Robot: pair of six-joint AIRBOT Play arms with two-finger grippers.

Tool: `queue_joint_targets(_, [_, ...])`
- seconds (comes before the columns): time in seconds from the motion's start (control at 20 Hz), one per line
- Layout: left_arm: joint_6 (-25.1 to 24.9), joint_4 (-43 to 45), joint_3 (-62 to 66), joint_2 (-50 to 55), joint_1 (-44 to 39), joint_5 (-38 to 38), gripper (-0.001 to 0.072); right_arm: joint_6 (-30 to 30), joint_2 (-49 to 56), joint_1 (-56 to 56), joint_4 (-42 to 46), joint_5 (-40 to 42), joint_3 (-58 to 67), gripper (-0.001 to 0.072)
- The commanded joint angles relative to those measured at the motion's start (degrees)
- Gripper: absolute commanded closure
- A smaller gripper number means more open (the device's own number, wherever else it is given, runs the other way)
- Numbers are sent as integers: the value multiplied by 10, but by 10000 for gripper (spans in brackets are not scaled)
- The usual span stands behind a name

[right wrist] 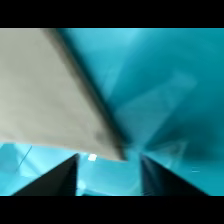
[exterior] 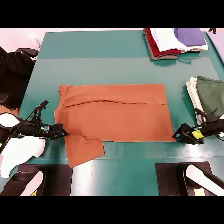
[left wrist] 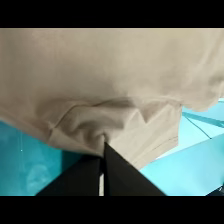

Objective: Fold the shirts.

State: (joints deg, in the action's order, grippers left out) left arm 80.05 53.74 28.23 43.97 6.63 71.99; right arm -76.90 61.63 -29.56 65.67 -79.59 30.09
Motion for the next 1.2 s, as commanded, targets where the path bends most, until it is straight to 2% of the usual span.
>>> queue_joint_targets(0.0, [-2, 0, 1, 0, 0, 1, 686, 1, 10, 52, -28, 65, -21, 352])
queue_joint_targets(0.05, [-8, 1, 1, 0, 0, 7, 686, 1, 11, 71, -33, 73, -16, 428])
queue_joint_targets(0.15, [-10, 11, 8, -1, 0, 30, 687, 4, 7, 110, -25, 70, 6, 638])
queue_joint_targets(0.2, [-10, 14, 10, -9, 0, 44, 687, 14, -2, 123, -25, 65, 18, 691])
queue_joint_targets(0.45, [56, 73, 10, -145, 0, 137, 687, 14, -104, 148, 70, -27, 64, 692])
queue_joint_targets(0.55, [64, 71, 10, -170, 0, 192, 687, 12, -156, 148, 132, -54, 70, 693])
queue_joint_targets(0.65, [69, 67, 10, -171, 0, 202, 687, 8, -197, 148, 170, -54, 77, 693])
queue_joint_targets(0.75, [61, 67, 11, -163, 0, 161, 687, 8, -209, 148, 169, -52, 98, 694])
queue_joint_targets(0.85, [40, 67, 18, -130, 0, 101, 687, 8, -178, 148, 146, -33, 137, 694])
queue_joint_targets(1.15, [-11, 67, 139, 83, 0, -69, 686, 5, 20, 150, 101, 21, 277, 694])
